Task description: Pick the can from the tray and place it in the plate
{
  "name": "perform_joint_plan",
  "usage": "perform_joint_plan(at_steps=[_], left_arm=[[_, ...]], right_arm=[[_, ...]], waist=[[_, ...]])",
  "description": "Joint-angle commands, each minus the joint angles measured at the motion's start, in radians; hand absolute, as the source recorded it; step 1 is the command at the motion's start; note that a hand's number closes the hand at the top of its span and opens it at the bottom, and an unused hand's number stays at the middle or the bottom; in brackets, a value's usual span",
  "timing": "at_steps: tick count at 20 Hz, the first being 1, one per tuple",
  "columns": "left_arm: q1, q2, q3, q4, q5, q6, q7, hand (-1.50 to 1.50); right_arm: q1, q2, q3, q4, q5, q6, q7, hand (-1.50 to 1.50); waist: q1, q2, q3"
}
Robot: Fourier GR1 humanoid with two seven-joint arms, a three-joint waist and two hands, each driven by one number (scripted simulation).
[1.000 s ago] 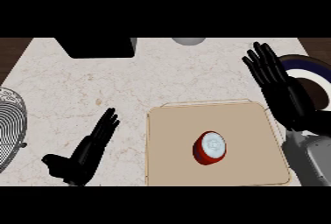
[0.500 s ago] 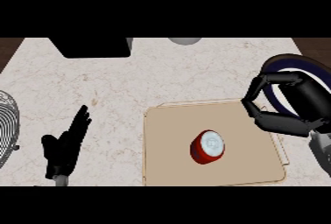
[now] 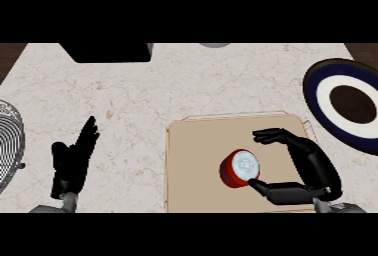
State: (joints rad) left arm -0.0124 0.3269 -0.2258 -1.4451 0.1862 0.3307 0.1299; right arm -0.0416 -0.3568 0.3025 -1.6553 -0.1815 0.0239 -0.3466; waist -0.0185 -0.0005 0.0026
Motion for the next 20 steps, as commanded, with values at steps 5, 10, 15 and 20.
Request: perform_joint_plan(at_steps=[5,10,15,20], left_arm=[[-0.005,0.01,0.007,-0.012,-0.018,-0.001,0.041,0.0],[-0.06,-0.037,-0.011,0.03,-0.061,0.035,0.038,0.0],[-0.047,-0.035,-0.012,-0.017,-0.055,0.02,0.077,0.0],[-0.019,-0.066,-0.028,-0.004,-0.079,0.024,0.043,0.0]], right_arm=[[0.01,-0.208,0.047,-0.05,0.273,0.038,-0.01,-1.5],[-0.054,-0.293,0.045,-0.163,0.394,0.047,0.2,-1.5],[-0.191,-0.321,0.1,-0.176,0.412,0.22,0.426,-1.5],[-0.224,-0.286,0.183,-0.238,0.405,0.358,0.619,-1.5]], waist=[[0.011,-0.004,-0.004],[0.005,-0.003,-0.005],[0.024,-0.001,-0.004],[0.023,-0.001,-0.004]])
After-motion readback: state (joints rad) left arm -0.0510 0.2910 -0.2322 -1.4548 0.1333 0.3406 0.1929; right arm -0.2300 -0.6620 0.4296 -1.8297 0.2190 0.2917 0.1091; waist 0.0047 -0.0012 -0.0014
